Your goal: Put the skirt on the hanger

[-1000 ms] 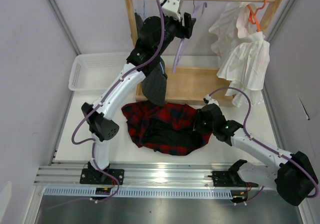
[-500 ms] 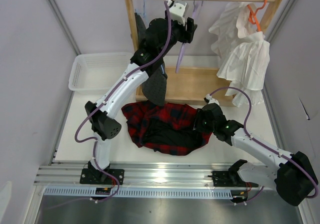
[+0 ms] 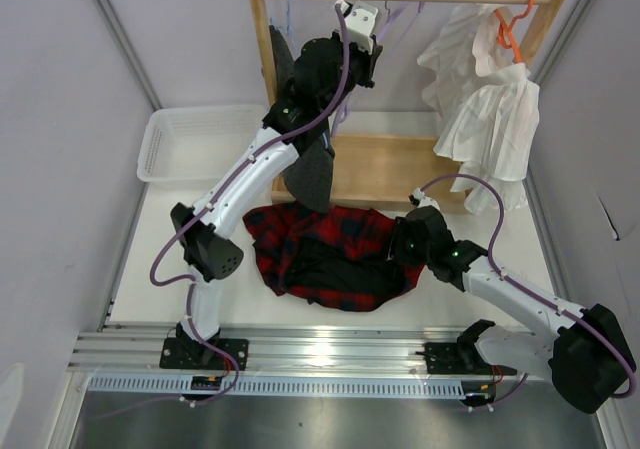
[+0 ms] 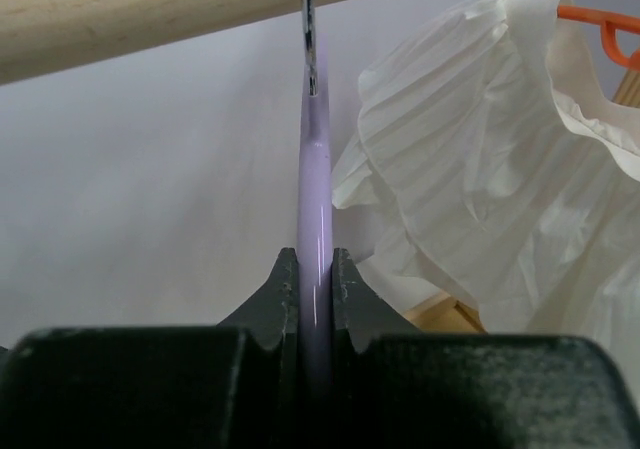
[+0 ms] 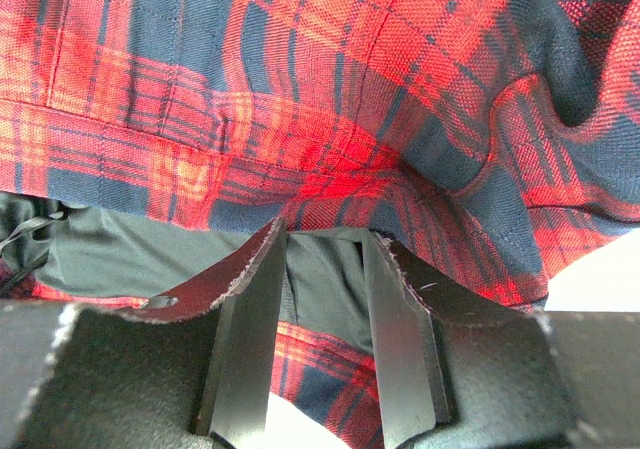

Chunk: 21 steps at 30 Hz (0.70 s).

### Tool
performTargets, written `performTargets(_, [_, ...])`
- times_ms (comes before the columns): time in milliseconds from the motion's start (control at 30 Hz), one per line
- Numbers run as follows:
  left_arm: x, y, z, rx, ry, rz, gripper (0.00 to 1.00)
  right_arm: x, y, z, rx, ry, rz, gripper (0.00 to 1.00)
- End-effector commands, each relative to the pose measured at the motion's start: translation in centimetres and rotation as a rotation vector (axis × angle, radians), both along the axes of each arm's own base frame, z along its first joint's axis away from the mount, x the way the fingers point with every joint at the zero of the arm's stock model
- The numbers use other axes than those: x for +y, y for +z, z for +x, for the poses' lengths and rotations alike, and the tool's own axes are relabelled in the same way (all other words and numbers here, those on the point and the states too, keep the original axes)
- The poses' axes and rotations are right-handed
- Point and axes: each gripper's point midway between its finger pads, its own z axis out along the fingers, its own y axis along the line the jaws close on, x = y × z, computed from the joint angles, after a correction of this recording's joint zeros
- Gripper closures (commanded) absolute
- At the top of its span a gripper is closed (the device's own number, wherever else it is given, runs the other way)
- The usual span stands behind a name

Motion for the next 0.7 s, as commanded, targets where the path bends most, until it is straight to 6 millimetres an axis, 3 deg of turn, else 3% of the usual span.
performTargets(0, [0.5,3.0,-0.5,-0.078,0.011,-0.027,1.00,0.1,0.9,0.7,-0.048,0.010,0.015,0.58])
performTargets(233, [1.4,5.8,-0.9,-0.147,0.039,-0.080,1.00,0.2,1.0,0.7,-0.050,0.012,0.018,0.58])
performTargets(667, [2.5,8.5,-2.5,-0.220,0.031,-0.133,1.00,0.3,1.1,0.8,-0.050,0.017,0.025,0.57])
